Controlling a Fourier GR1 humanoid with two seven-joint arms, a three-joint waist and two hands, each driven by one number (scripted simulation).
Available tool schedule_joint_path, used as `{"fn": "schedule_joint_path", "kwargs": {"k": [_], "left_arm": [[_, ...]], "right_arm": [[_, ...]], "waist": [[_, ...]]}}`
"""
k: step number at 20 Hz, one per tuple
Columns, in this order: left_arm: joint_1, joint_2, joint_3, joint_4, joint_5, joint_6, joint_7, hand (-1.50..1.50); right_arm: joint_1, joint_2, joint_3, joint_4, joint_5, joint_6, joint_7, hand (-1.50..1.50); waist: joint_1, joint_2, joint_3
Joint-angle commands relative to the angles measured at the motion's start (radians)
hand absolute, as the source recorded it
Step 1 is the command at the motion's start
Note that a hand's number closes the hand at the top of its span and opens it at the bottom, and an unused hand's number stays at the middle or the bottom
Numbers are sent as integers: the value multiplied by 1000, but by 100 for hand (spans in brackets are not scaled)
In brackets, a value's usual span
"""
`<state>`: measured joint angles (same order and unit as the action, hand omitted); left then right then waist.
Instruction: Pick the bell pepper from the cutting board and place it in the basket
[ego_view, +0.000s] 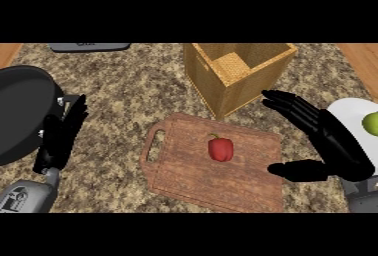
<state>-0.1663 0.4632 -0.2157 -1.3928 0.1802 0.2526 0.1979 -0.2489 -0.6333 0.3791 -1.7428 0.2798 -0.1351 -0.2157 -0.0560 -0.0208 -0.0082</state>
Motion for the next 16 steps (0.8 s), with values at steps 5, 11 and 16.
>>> {"fn": "schedule_joint_path", "kwargs": {"k": [5, 11, 16], "left_arm": [[0, 2, 19, 23, 5, -26, -32, 0], [-65, -65, 7, 64, -43, -31, -25, 0], [-68, -53, 80, 83, -40, -111, -19, 0]], "right_arm": [[25, -274, 61, -330, -33, 366, 386, -150], [45, -215, 15, -525, -129, 455, 644, -150], [11, -86, -28, -462, -66, 508, 652, -150]], "waist": [[14, 6, 2], [43, 19, 7], [56, 21, 8]]}}
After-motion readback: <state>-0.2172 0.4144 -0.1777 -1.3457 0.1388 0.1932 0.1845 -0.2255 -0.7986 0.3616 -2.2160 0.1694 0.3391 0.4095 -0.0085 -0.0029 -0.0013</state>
